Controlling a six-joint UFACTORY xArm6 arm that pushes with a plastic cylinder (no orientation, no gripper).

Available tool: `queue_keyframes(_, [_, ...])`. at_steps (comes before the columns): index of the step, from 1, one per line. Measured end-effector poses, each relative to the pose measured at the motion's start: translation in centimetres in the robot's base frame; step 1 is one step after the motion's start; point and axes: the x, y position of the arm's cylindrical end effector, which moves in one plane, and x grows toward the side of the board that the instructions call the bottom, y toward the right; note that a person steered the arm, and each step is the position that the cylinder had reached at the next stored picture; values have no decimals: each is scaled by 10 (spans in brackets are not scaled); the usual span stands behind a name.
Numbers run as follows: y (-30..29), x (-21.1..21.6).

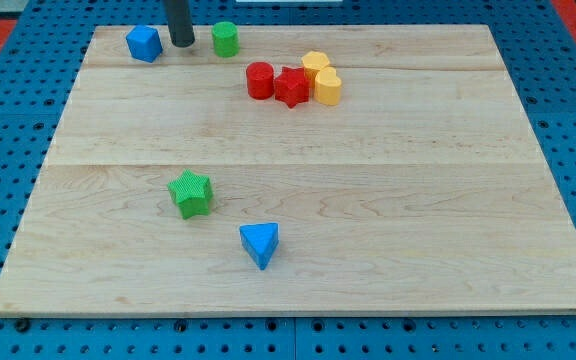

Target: Push the green circle above the yellow hexagon

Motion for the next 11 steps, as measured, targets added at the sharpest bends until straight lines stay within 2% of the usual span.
queue_keyframes(2, [83, -7])
queue_keyframes(3, [63, 15])
queue_keyframes(4, [70, 24])
queue_keyframes(6, [145, 24])
queue_keyframes(11, [141, 37])
